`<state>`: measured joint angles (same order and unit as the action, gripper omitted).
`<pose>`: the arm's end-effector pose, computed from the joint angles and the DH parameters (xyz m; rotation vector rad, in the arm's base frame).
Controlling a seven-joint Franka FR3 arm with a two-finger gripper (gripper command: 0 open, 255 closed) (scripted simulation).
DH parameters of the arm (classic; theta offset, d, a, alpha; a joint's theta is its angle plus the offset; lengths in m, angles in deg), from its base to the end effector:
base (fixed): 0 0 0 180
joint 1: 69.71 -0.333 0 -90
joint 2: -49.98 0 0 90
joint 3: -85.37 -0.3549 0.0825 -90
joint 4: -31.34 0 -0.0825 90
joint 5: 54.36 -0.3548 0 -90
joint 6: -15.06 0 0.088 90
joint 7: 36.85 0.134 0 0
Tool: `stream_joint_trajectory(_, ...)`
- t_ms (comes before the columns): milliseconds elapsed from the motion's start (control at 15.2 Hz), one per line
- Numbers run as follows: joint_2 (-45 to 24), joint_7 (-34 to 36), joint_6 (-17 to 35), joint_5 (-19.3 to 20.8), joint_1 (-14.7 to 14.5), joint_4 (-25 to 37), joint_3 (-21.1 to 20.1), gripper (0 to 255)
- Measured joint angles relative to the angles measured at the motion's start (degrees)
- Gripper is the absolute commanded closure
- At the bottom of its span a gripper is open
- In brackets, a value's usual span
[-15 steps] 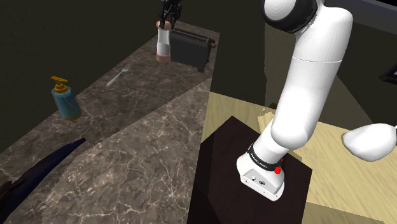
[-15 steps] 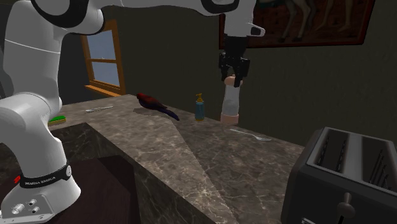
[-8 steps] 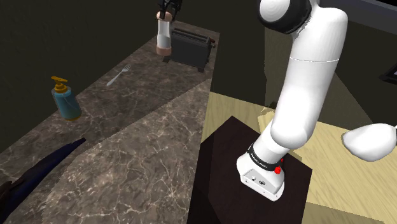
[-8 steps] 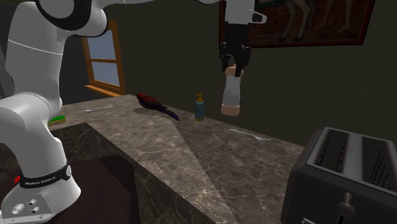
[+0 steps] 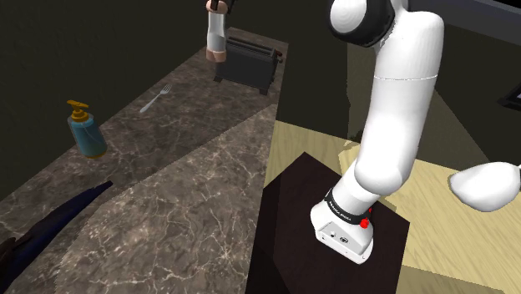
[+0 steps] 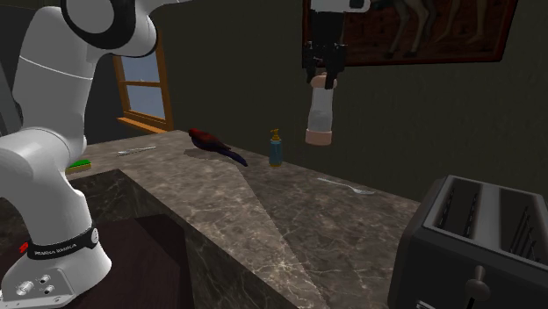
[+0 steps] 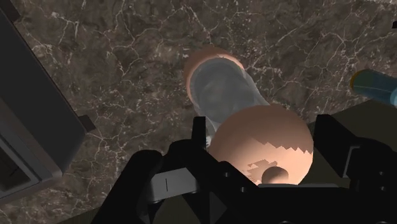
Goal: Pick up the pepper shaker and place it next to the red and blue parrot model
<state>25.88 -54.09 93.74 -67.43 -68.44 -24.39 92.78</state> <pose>0.6392 -0.0402 0.6350 -2.9550 -0.3010 -0.0297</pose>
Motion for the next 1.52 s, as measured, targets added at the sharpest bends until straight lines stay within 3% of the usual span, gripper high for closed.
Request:
stream_joint_trajectory(264,-4.0,0.9,-5.5,-0.7,1.0,9.6,-0.2,255)
stream_joint_trajectory(330,-3.0,1.3,-5.3,-0.5,0.4,8.4,-0.3,255)
stream_joint_trajectory(594,7.4,3.8,0.9,1.1,-3.7,-7.7,-0.8,255)
stream_joint_trajectory(858,14.8,7.8,4.6,2.3,-7.3,-17.9,-2.3,255)
stream_joint_trajectory(1122,21.3,12.3,7.8,3.1,-10.3,-26.7,-4.4,255)
stream_joint_trajectory(1518,27.6,20.0,10.7,3.4,-14.4,-34.6,-8.5,255)
